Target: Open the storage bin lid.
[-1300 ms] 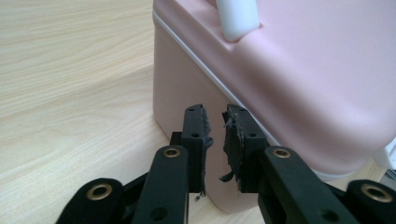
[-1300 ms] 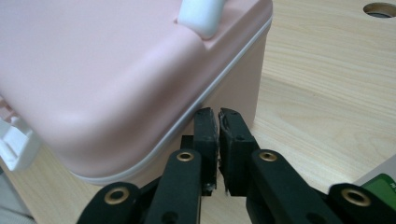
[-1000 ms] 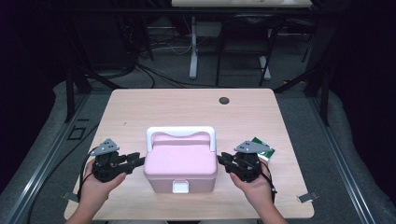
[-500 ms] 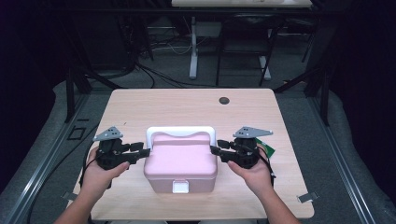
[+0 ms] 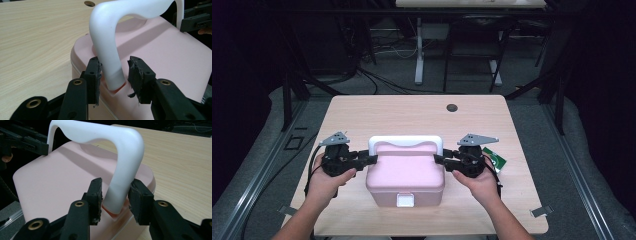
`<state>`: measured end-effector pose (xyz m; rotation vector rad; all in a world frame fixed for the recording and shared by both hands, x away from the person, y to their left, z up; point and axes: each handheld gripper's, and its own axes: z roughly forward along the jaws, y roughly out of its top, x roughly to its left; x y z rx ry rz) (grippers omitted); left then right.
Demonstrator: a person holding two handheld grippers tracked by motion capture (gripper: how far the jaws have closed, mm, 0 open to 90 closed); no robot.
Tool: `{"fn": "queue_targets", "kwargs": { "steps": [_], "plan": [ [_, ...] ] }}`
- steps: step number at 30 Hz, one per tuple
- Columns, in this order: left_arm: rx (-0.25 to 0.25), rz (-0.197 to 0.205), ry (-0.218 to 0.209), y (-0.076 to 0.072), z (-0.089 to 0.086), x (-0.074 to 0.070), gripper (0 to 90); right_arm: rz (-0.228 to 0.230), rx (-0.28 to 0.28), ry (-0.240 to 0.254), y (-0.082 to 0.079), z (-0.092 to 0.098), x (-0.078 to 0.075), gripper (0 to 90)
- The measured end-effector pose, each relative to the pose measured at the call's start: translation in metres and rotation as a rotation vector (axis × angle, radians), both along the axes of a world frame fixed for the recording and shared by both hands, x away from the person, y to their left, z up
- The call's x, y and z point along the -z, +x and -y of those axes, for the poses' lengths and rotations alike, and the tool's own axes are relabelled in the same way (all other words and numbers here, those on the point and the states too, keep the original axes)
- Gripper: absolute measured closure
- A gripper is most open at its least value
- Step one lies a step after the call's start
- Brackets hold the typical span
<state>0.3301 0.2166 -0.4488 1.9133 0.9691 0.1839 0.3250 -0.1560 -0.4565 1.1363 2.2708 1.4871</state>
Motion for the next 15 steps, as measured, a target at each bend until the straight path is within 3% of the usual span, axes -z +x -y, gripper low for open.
{"fn": "queue_targets", "kwargs": {
  "steps": [5, 9, 15],
  "plan": [
    [0.000, 0.021, 0.011, -0.003, 0.001, 0.000, 66.9, 0.001, -0.007, 0.012, -0.003, 0.003, 0.000, 69.7],
    [-0.011, 0.047, 0.027, -0.007, 0.003, -0.001, 68.6, 0.029, -0.007, -0.011, -0.008, 0.002, 0.000, 71.6],
    [-0.002, 0.053, 0.025, -0.012, 0.001, 0.000, 72.8, 0.068, 0.004, -0.035, -0.015, 0.000, 0.001, 73.4]
  ]
}}
